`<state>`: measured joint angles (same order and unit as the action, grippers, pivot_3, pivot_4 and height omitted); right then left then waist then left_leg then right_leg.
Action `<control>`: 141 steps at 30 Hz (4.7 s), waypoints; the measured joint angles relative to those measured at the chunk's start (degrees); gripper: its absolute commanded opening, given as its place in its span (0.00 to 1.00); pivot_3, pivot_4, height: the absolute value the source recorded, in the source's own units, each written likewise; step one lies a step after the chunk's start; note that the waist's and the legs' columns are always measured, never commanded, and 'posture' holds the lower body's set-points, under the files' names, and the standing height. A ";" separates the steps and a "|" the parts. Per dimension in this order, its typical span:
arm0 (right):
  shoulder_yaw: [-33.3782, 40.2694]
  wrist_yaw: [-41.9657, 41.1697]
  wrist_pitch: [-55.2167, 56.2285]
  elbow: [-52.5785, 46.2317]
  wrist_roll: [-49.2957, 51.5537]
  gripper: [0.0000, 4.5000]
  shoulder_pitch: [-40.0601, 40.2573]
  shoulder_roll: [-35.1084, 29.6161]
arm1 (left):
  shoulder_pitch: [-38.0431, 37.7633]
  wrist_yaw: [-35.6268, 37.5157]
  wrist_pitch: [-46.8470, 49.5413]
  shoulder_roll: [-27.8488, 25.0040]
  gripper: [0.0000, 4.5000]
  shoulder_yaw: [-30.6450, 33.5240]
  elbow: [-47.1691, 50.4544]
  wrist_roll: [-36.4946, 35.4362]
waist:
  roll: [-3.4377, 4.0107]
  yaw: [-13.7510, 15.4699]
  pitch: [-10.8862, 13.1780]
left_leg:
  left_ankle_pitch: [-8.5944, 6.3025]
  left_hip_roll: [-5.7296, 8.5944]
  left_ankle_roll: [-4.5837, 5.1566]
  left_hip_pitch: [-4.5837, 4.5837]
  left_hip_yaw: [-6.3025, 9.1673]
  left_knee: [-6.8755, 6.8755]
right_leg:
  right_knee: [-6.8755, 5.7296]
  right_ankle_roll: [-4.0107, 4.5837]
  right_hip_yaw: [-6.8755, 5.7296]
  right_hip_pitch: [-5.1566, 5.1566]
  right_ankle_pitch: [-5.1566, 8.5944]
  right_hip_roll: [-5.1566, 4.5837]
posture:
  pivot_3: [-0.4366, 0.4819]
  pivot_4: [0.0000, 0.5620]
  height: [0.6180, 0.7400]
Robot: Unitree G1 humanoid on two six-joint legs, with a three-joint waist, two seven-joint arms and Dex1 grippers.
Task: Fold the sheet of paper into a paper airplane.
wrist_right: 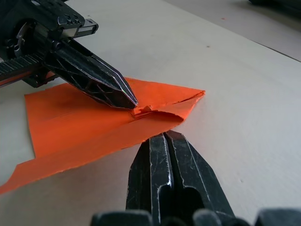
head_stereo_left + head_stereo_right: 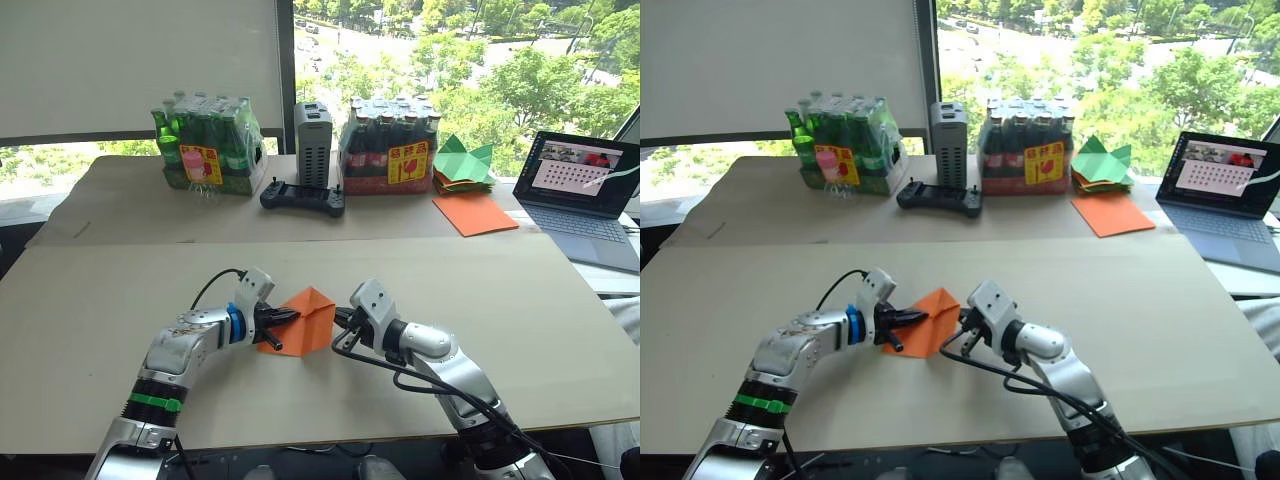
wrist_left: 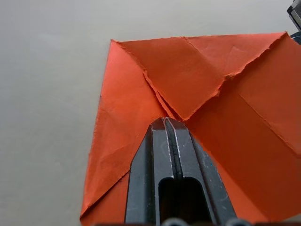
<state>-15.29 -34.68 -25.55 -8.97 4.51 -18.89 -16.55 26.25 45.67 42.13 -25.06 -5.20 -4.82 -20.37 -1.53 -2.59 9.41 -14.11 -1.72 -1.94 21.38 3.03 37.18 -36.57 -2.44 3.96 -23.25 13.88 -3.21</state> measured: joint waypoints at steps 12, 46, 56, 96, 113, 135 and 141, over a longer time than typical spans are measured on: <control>-1.28 1.61 -1.69 -0.74 0.96 0.00 -1.21 5.94 | 0.56 0.61 -2.95 -0.04 0.00 0.10 -3.04 0.25 | 0.00 -0.05 0.00 | 0.00 0.00 0.00 -0.02 0.01 0.06 | -0.10 0.00 0.00 0.00 0.00 0.01 | 0.48 0.27 1.00; -9.06 2.93 3.95 18.54 -6.12 0.00 -10.11 12.64 | -6.15 -3.89 -1.42 -3.06 0.00 9.26 1.54 -1.61 | 0.00 -1.45 0.00 | 0.00 -0.07 0.00 -0.14 0.04 0.05 | -0.23 0.01 0.00 -0.02 0.01 0.05 | 0.48 0.27 1.00; -9.13 3.39 4.31 18.64 -7.93 0.00 -10.02 12.73 | -1.66 -6.58 1.52 -3.87 0.00 15.89 0.53 -5.21 | 0.00 -1.25 0.00 | 0.00 -0.04 -0.01 -0.11 0.04 0.04 | -0.20 0.02 0.00 -0.03 0.01 0.02 | 0.48 0.27 1.00; -8.58 1.15 -4.54 5.78 -5.09 0.00 -3.56 8.79 | -3.53 -2.01 -4.39 -3.15 0.00 5.13 -1.80 -1.99 | -0.01 -0.88 0.00 | 0.00 -0.03 0.00 -0.11 0.02 0.04 | -0.17 0.01 0.00 -0.01 0.02 0.02 | 0.48 0.27 1.00; -3.96 10.59 -2.25 18.74 -5.69 0.00 -11.24 13.76 | -3.68 -2.04 -4.35 -3.22 0.00 5.14 -1.58 -1.88 | 0.00 -0.97 0.00 | 0.00 -0.03 0.00 -0.14 0.02 0.04 | -0.19 0.02 0.01 0.00 0.02 0.02 | 0.48 0.27 1.00; -1.17 17.53 1.82 30.73 -5.72 0.00 -18.07 17.09 | -4.47 -2.44 -3.97 -3.41 0.00 5.22 -0.41 -1.85 | 0.00 -1.19 -0.01 | 0.00 -0.03 0.00 -0.19 0.03 0.04 | -0.21 0.02 0.01 0.05 0.01 0.01 | 0.48 0.27 1.00; -0.68 18.63 2.53 32.15 -5.72 0.00 -18.38 17.27 | -4.47 -2.48 -3.20 -3.41 0.00 5.33 -0.04 -1.88 | 0.00 -1.17 -0.01 | 0.00 -0.03 0.00 -0.19 0.03 0.04 | -0.20 0.02 0.00 0.06 0.02 0.01 | 0.48 0.27 1.00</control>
<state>-15.96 -16.05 -23.02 23.18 -1.21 -37.27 0.72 21.77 43.19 38.93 -28.47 0.13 -4.86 -22.24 -1.53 -3.76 9.40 -14.11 -1.75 -1.94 21.19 3.06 37.22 -36.77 -2.42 3.96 -23.19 13.90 -3.20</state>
